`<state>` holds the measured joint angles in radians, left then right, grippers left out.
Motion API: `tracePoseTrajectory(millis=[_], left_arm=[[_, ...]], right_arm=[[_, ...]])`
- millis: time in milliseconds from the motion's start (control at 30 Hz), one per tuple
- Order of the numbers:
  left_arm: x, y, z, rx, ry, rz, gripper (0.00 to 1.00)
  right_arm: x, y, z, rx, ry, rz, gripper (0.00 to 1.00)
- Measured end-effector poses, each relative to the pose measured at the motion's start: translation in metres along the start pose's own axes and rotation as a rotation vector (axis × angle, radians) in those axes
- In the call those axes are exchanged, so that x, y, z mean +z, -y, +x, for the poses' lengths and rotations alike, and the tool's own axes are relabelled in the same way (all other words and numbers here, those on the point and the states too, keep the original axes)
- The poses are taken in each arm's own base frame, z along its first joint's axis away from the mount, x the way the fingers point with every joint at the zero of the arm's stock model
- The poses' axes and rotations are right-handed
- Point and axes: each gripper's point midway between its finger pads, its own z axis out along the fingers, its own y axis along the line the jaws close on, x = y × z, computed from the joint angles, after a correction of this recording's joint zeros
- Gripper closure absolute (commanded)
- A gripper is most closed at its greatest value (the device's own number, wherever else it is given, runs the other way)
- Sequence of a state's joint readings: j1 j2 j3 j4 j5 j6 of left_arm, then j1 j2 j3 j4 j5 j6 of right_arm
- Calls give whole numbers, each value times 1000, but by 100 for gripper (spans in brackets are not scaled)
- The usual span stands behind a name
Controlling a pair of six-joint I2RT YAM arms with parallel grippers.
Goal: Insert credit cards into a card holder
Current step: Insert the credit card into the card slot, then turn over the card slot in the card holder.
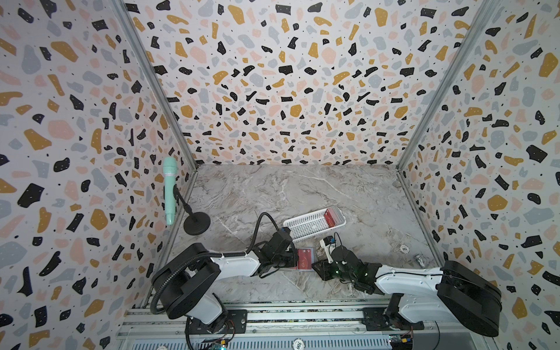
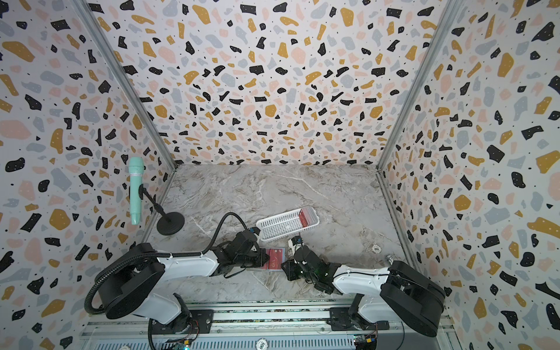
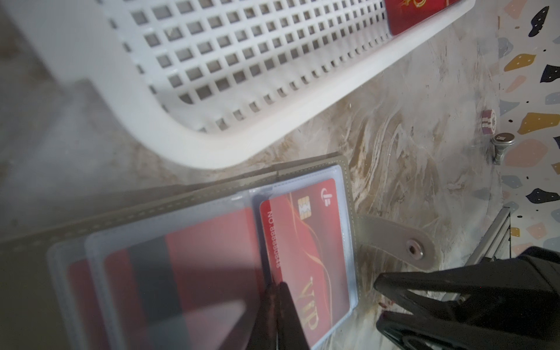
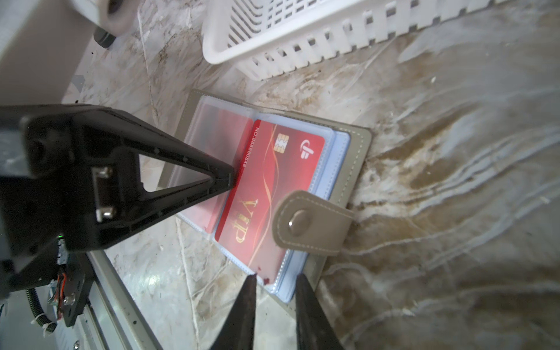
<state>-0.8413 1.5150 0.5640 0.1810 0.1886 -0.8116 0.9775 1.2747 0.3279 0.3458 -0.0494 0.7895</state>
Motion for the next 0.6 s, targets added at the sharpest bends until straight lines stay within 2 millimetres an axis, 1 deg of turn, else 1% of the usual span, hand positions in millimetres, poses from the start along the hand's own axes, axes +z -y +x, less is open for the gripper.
tracePoseTrajectory(millis=[600], left_arm=[[3, -2, 1, 10, 1, -9, 97]], right_arm=[[8, -5, 2, 3, -13, -28, 76]])
